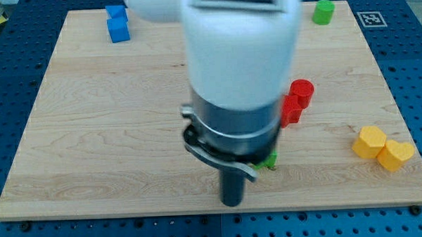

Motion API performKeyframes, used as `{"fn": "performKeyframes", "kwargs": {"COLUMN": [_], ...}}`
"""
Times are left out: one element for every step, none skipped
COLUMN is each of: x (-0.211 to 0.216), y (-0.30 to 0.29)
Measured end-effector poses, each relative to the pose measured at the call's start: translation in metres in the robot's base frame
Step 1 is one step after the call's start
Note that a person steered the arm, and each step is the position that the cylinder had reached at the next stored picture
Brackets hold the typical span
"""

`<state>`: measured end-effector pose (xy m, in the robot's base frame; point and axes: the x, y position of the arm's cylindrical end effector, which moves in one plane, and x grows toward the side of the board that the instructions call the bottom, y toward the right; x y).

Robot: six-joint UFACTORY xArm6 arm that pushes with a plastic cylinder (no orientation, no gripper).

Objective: Push the green star into the green circle

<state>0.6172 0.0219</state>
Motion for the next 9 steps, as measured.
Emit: {"fn": "performKeyframes", "kwargs": {"x": [0.001,-0.002,-0.013,-0.014,-0.022,-0.032,-0.039,-0.049,-0.058], "y": [0.003,0.028,0.066,0.07,0.059,0.048,0.042,0.037,0.037]}}
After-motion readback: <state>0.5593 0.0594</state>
